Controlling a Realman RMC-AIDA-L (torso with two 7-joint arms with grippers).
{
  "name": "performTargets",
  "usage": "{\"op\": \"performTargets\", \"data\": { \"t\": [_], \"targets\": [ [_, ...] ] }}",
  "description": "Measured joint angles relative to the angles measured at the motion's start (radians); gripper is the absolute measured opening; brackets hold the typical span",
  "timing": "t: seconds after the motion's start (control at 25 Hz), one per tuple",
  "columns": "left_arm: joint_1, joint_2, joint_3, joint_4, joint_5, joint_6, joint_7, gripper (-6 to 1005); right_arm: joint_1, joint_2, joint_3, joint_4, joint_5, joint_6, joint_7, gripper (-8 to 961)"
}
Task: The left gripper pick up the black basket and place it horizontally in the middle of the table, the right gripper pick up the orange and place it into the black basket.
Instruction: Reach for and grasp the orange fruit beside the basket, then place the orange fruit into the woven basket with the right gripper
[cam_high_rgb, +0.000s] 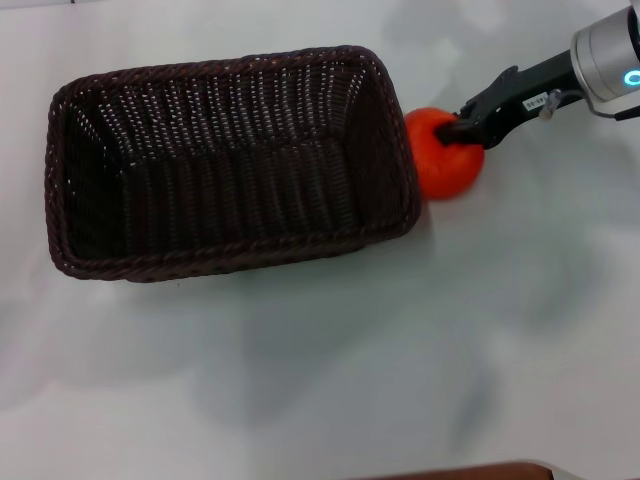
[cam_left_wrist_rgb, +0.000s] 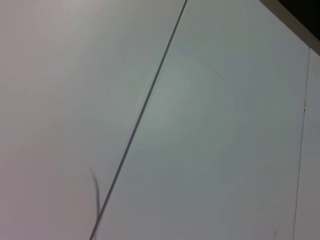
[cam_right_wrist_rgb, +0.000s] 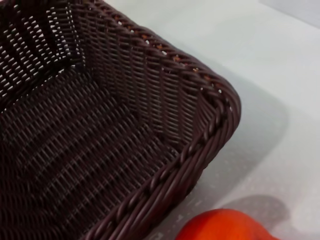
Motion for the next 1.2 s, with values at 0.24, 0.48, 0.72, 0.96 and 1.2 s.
{"op": "performTargets", "data": {
  "t": [0.24,0.48,0.72,0.96,1.2],
  "targets": [
    [-0.001,-0.001,0.0,-0.002,0.0,0.001,0.0,532,0.0,-0.007,0.007,-0.005,0.001,-0.012,-0.001,70],
    [-0.003,-0.001,0.0,-0.002,0.0,0.002,0.0,532,-0.007,-0.011,0.051,-0.017,0.005,-0.013,-0.001,66],
    [-0.003,0.0,0.0,-0.001,0.0,0.0,-0.002,533,-0.073,-0.032,0.206,-0.055,0.258,-0.032,-0.069,77],
    [-0.001,-0.002,0.0,-0.001,0.0,-0.005,-0.002,533,-0.106,-0.006,0.2,-0.059,0.58,-0.143,-0.185,94],
    [0.001,-0.001,0.0,-0.001,0.0,-0.007,-0.002,533,-0.027,0.053,0.079,-0.07,0.615,-0.201,-0.201,112]
  ]
}}
